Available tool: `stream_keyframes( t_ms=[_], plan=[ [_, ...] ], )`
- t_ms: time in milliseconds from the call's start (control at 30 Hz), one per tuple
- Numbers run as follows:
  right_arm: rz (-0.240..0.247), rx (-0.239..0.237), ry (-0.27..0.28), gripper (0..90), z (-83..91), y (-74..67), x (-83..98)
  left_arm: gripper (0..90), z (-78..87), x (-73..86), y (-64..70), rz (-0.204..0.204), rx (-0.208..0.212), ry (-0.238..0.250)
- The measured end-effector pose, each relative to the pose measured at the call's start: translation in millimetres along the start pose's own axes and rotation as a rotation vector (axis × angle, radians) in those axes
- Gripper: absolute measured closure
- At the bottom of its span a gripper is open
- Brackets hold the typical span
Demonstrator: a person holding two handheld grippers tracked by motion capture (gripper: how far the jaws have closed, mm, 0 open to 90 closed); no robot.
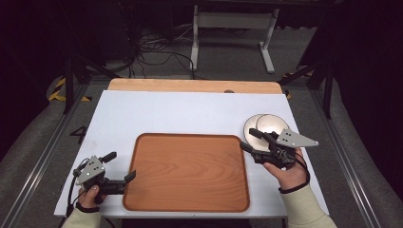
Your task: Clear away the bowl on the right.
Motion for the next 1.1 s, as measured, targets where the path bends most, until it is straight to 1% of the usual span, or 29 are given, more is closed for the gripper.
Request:
stream_keyframes(
  t_ms=[67, 133, 167, 400, 433, 467, 500, 567, 600, 633, 700, 1000, 1100],
  plan=[
    [0.005, 0.003, -0.013, 37.9, -0.4, 4.2, -0.7, 0.5, 0.0, 0.0, 0.0, -0.001, 0.000, 0.000],
    [0.005, 0.003, -0.013, 37.9, -0.4, 6.3, -1.2, 0.4, 0.1, 0.0, 0.0, -0.001, -0.001, 0.000],
    [0.007, 0.012, -0.023, 37.9, 0.3, 10.1, -1.4, 0.4, 0.1, 0.0, 0.0, 0.000, -0.001, 0.000],
    [-0.001, 0.043, -0.029, 37.8, 5.1, 34.9, -8.7, 0.4, 0.1, 0.0, -0.1, 0.001, -0.002, 0.001],
    [-0.001, 0.043, -0.029, 37.8, 5.1, 34.9, -8.7, 0.4, 0.1, 0.0, -0.1, 0.001, -0.002, 0.001],
    [0.000, 0.052, -0.036, 37.8, 6.0, 39.6, -8.9, 0.4, 0.1, 0.0, -0.1, 0.000, -0.002, 0.001],
    [-0.004, 0.066, -0.042, 37.8, 7.8, 47.3, -9.4, 0.4, 0.1, 0.0, -0.1, 0.000, -0.002, 0.001],
    [-0.007, 0.075, -0.042, 37.9, 9.2, 53.5, -10.0, 0.4, 0.1, 0.0, -0.1, 0.001, -0.002, 0.001],
    [-0.007, 0.075, -0.042, 37.9, 9.2, 53.5, -10.0, 0.4, 0.1, 0.0, -0.1, 0.000, -0.002, 0.001],
    [-0.009, 0.087, -0.048, 37.9, 11.0, 59.9, -10.3, 0.4, 0.1, 0.0, -0.1, 0.000, -0.002, 0.001],
    [-0.012, 0.088, -0.048, 37.9, 11.6, 61.8, -10.7, 0.4, 0.1, 0.0, -0.1, 0.000, -0.002, 0.001],
    [-0.031, 0.132, -0.067, 38.0, 19.2, 91.1, -11.7, 0.5, 0.1, 0.0, -0.1, 0.000, -0.003, 0.001],
    [-0.047, 0.135, -0.063, 37.9, 20.0, 97.6, -11.8, 0.4, 0.1, 0.0, -0.1, 0.000, -0.003, 0.001]
  ],
)
Point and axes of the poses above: each handheld gripper's, and its own axes: z roughly backward along the jaws, x roughly out of its underside, y roughly to its right, the point moved 9 cm from there along -z, roughly forward along the jaws, and after that the axes turned 10 degrees about z, right-handed, at the moved point
